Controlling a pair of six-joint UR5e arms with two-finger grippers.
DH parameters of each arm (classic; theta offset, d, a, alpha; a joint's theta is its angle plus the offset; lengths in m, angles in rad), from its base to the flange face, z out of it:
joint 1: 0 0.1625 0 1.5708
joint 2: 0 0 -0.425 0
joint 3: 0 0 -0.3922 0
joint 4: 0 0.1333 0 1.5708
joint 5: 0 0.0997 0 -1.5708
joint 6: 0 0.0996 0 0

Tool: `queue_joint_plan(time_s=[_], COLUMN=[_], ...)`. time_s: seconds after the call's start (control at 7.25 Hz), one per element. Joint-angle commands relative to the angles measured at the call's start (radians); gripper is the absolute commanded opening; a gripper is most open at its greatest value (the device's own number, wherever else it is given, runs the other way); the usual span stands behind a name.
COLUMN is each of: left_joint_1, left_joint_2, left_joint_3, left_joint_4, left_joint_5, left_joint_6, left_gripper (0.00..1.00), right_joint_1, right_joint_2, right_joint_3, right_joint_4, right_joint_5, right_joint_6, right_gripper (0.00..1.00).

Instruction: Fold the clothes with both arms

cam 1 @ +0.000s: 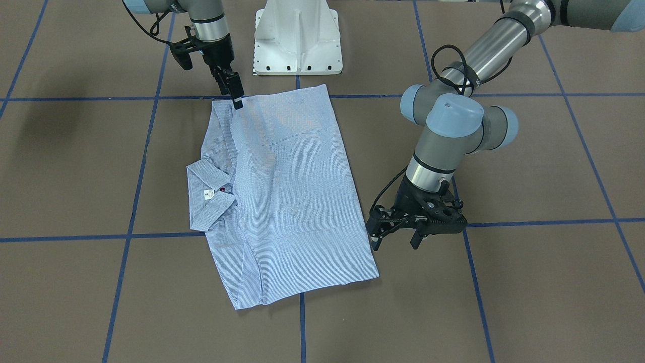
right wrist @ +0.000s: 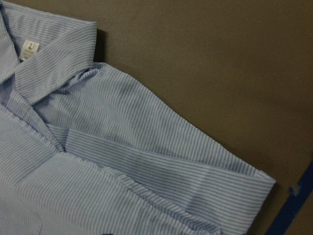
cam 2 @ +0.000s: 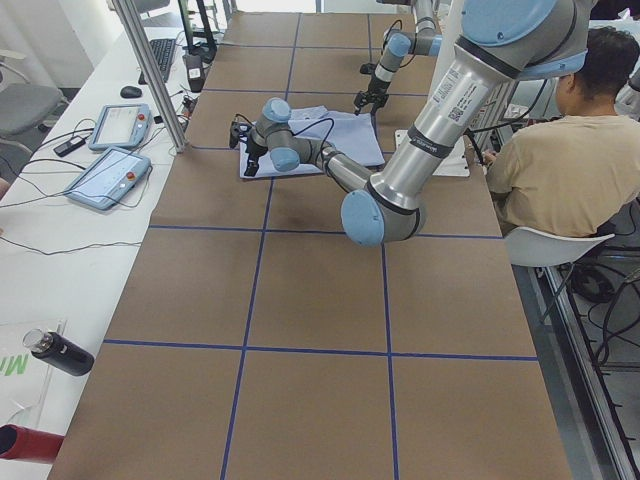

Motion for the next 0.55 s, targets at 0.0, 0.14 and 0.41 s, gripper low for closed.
queue_joint_plan(time_s=[0.0, 0.14, 0.41], left_joint_1=[0.001, 0.001, -0.001], left_joint_2=[0.002, 0.004, 0.005], left_joint_3=[0.000, -0.005, -0.006], left_joint_4=[0.000, 0.000, 0.000], left_joint_5=[0.002, 0.002, 0.002], left_joint_6=[-0.005, -0.005, -0.005], left_gripper=[1.00, 1.00, 1.00], right_joint_1=[-0.025, -0.026, -0.026], right_joint_2=[-0.001, 0.008, -0.001], right_joint_3=[-0.022, -0.025, -0.027], right_joint_4=[0.000, 0.000, -0.002], right_joint_5=[-0.016, -0.009, -0.007], right_joint_6=[0.030, 0.027, 0.023], right_gripper=[0.90, 0.88, 0.88])
